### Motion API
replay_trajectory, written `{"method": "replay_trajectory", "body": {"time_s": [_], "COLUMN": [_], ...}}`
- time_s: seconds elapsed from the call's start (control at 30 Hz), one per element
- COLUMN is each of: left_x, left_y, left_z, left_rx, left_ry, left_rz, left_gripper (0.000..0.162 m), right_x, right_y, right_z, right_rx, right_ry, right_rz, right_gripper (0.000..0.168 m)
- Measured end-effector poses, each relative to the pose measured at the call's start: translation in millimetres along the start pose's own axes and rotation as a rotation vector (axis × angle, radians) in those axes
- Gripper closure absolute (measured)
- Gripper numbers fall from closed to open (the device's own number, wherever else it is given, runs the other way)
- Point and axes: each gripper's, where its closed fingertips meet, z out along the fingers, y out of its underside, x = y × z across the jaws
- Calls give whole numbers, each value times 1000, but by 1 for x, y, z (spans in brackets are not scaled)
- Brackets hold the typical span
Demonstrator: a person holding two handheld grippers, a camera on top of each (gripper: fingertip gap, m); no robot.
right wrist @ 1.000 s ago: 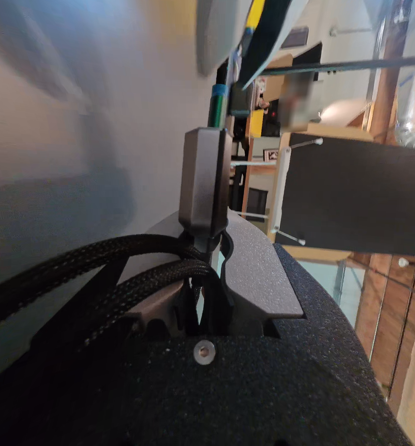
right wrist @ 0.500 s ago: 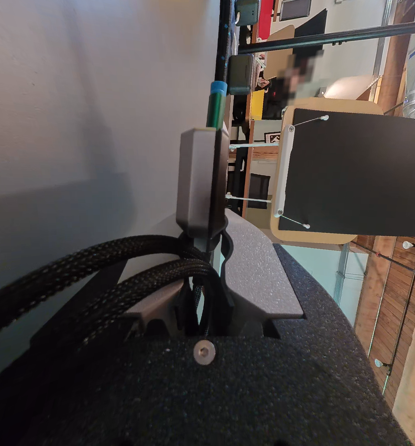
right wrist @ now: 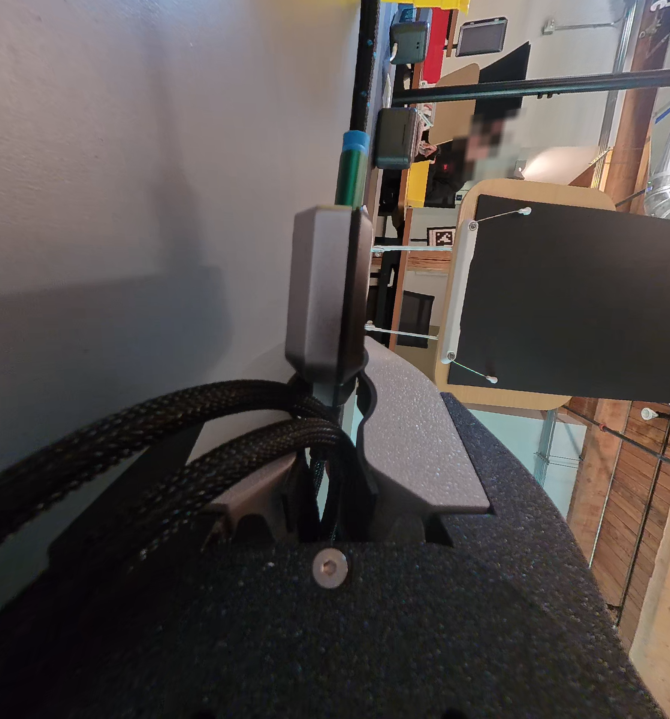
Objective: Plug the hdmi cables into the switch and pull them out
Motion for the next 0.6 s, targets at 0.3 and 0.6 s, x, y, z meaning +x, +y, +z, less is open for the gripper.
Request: {"method": "replay_trajectory", "body": {"time_s": [0.3,0.6], "left_x": [91,203], "left_y": [-41,-52], "left_z": [-35,-103], "left_rx": [372,579], "left_ry": [404,715], "left_rz": [331,1041], "left_gripper": [151,151], "right_x": [-2,-1], "right_y": [0,-1], "right_z": [1,0], "right_rx": [-1,2], "right_ry": [-8,2], "right_rz": [-3,-7], "right_gripper": [145,145]}}
